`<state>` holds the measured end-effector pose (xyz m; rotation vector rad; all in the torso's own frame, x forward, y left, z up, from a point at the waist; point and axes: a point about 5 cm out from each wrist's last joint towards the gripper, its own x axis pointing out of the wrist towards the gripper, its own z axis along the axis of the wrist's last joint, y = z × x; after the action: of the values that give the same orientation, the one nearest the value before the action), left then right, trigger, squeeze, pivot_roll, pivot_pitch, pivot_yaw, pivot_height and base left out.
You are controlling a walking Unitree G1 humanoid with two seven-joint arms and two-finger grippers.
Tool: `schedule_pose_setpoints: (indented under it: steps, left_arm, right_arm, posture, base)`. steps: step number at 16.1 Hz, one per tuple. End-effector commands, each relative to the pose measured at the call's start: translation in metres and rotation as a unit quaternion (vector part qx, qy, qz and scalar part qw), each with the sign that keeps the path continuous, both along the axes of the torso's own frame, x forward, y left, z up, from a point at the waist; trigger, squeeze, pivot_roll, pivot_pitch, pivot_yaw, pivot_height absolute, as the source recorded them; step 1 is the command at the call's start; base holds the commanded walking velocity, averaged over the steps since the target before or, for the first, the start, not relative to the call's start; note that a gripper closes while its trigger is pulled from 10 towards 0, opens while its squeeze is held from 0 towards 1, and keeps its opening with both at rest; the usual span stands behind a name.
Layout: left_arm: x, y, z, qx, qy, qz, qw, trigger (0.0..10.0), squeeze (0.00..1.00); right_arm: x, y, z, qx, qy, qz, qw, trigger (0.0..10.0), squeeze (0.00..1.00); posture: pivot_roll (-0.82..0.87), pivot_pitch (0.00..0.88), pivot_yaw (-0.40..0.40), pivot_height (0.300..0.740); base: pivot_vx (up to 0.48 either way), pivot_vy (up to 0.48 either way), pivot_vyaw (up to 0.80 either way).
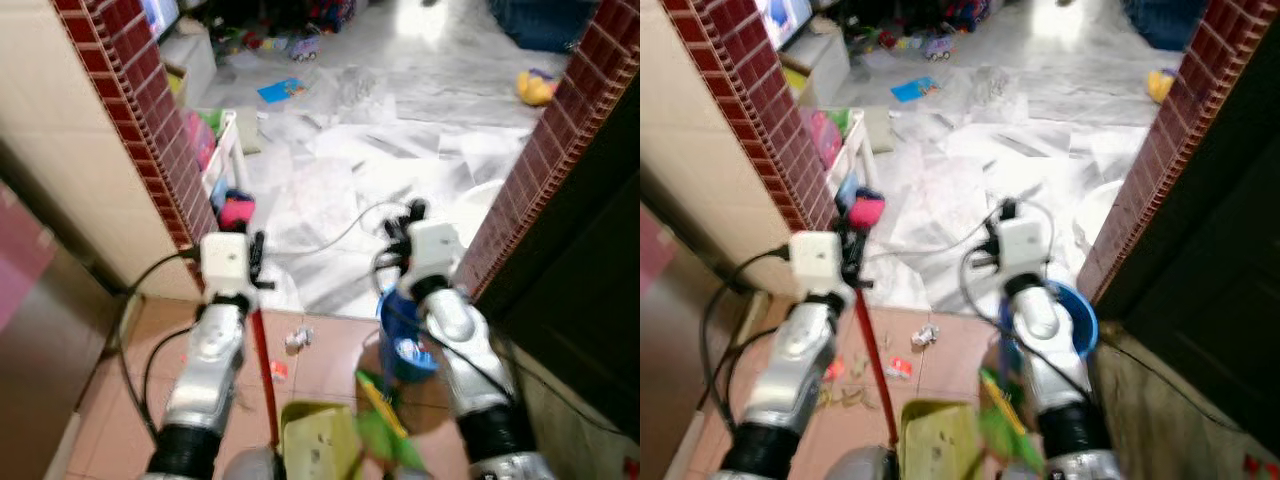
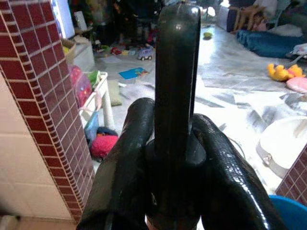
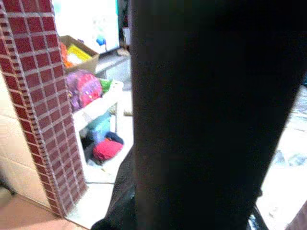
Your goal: Sweep floor
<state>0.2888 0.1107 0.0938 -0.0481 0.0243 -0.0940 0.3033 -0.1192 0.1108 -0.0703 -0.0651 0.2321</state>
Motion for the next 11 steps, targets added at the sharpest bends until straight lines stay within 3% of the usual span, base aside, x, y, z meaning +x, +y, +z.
schedule_pose_setpoints:
  steps: [1,11]
  left_arm:
    - [0.001,-0.009,0.010,0.008,-0.020,-0.026,0.999,10.0,0.00]
    - [0.000,-0.020,0.014,0.030,-0.034,-0.076,0.996,10.0,0.00]
  right_arm:
    - [0.003,-0.003,0.005,0.007,-0.012,-0.005,1.000,10.0,0.00]
    - [0.010,-0.002,0.006,0.003,-0.019,-0.013,1.000,10.0,0.00]
  posture:
    - [-0.04,0.000,0.055,0.740]
    - [-0.03,0.000,0.051,0.740]
  base:
    - [0.000,0.446,0.00]
    - [0.000,0.450,0.00]
